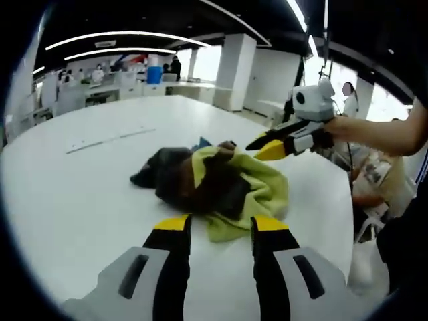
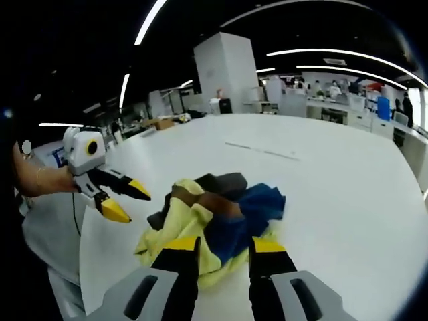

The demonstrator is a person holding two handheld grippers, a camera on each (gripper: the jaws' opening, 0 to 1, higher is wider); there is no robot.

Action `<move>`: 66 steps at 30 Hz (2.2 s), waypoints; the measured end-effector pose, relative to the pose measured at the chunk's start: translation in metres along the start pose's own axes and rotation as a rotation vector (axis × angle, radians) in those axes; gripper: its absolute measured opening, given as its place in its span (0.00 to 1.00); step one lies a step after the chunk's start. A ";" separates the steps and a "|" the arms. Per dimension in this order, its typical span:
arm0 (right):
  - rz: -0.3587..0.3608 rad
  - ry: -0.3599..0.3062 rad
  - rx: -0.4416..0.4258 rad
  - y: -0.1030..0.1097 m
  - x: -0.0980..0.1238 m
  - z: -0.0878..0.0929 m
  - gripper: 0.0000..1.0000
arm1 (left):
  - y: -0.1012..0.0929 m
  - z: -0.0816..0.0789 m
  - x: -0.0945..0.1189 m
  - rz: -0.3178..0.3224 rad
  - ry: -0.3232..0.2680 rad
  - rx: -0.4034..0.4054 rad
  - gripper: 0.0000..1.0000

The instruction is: Fold the garment on the visible template until the final outline fits inside the template.

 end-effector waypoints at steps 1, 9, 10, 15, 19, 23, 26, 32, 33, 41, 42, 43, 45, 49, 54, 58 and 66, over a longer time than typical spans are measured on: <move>-0.001 0.001 0.001 0.000 -0.002 0.000 0.23 | -0.001 0.000 -0.003 0.006 0.002 0.000 0.30; -0.014 0.011 0.005 -0.005 -0.015 0.000 0.20 | -0.003 0.000 -0.021 0.016 0.007 0.037 0.23; -0.014 0.012 0.009 -0.005 -0.016 0.000 0.20 | -0.003 0.000 -0.024 0.017 0.008 0.042 0.22; -0.017 0.023 0.031 -0.005 -0.021 0.002 0.16 | 0.001 0.004 -0.029 0.001 0.027 0.063 0.16; -0.001 0.032 0.067 -0.005 -0.023 0.003 0.16 | 0.003 0.004 -0.027 -0.021 0.015 0.092 0.13; 0.023 0.045 0.075 -0.009 -0.024 0.005 0.16 | 0.001 0.007 -0.028 -0.019 0.027 0.090 0.14; 0.018 0.049 0.066 -0.008 -0.025 0.006 0.15 | 0.001 0.007 -0.030 -0.019 0.026 0.101 0.14; 0.030 0.056 0.049 -0.011 -0.030 0.008 0.07 | 0.003 0.009 -0.033 -0.034 0.034 0.118 0.10; 0.036 0.054 0.045 -0.011 -0.030 0.008 0.06 | 0.003 0.010 -0.033 -0.037 0.039 0.123 0.09; 0.058 0.030 0.026 -0.011 -0.025 0.001 0.00 | 0.012 0.007 -0.023 -0.070 0.007 0.166 0.00; 0.058 0.027 0.031 -0.011 -0.025 0.001 0.00 | 0.011 0.007 -0.023 -0.068 0.009 0.164 0.00; 0.059 0.025 0.033 -0.011 -0.025 0.000 0.00 | 0.010 0.008 -0.024 -0.064 0.014 0.160 0.00; 0.060 0.029 0.028 -0.012 -0.025 0.001 0.00 | 0.008 0.010 -0.025 -0.065 0.025 0.153 0.00; 0.063 0.032 0.025 -0.012 -0.024 0.001 0.00 | 0.004 0.011 -0.026 -0.054 0.030 0.159 0.00; 0.068 0.035 0.030 -0.013 -0.021 0.001 0.00 | 0.003 0.009 -0.024 -0.055 0.012 0.173 0.00; 0.073 0.022 0.027 -0.013 -0.017 -0.003 0.00 | 0.004 0.004 -0.021 -0.060 -0.001 0.190 0.00; 0.090 -0.013 0.015 -0.011 -0.001 -0.016 0.00 | 0.005 -0.012 -0.006 -0.088 -0.046 0.183 0.00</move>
Point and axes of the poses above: the point that each gripper's makers call its tool centre point, and the gripper's own axes: x roughly backward along the fingers, y roughly to its left, z roughly out of its underside, the point moved 2 cm from there along x, roughly backward along the fingers, and after that the axes turned 4 degrees about -x, right-handed, at the moved point
